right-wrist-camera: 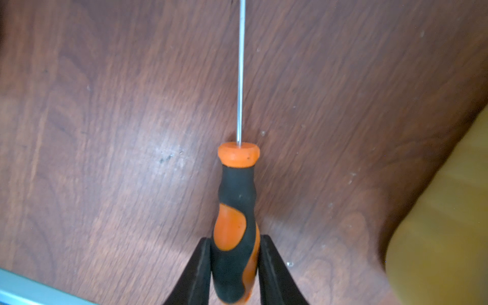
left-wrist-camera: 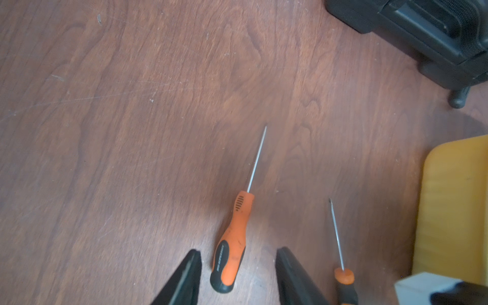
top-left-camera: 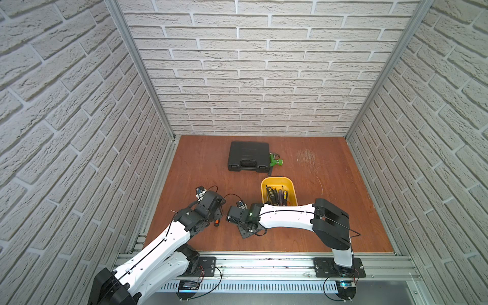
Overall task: Put the screwdriver on the desktop into the storage box
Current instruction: Pick up the screwdriver from the center of the board.
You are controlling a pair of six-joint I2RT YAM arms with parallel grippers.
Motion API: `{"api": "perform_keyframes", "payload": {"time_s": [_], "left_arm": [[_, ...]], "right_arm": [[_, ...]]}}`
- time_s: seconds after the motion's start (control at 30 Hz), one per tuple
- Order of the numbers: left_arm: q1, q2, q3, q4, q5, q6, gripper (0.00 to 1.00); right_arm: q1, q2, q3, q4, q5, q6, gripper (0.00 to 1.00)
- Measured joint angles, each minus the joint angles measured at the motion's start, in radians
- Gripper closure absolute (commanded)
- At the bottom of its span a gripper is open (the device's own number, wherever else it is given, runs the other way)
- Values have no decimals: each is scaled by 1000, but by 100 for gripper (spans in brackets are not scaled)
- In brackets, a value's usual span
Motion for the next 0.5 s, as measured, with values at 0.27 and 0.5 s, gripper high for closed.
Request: {"api": "perform_keyframes", "payload": {"time_s": [0.27, 0.5], "left_arm": [[0, 5, 0, 1, 0, 0, 50], [0, 5, 0, 2, 1, 0, 49]], "right_arm": [[-17, 0, 0, 1, -16, 0, 64], [-25, 22, 1, 36, -26, 0, 59]]}}
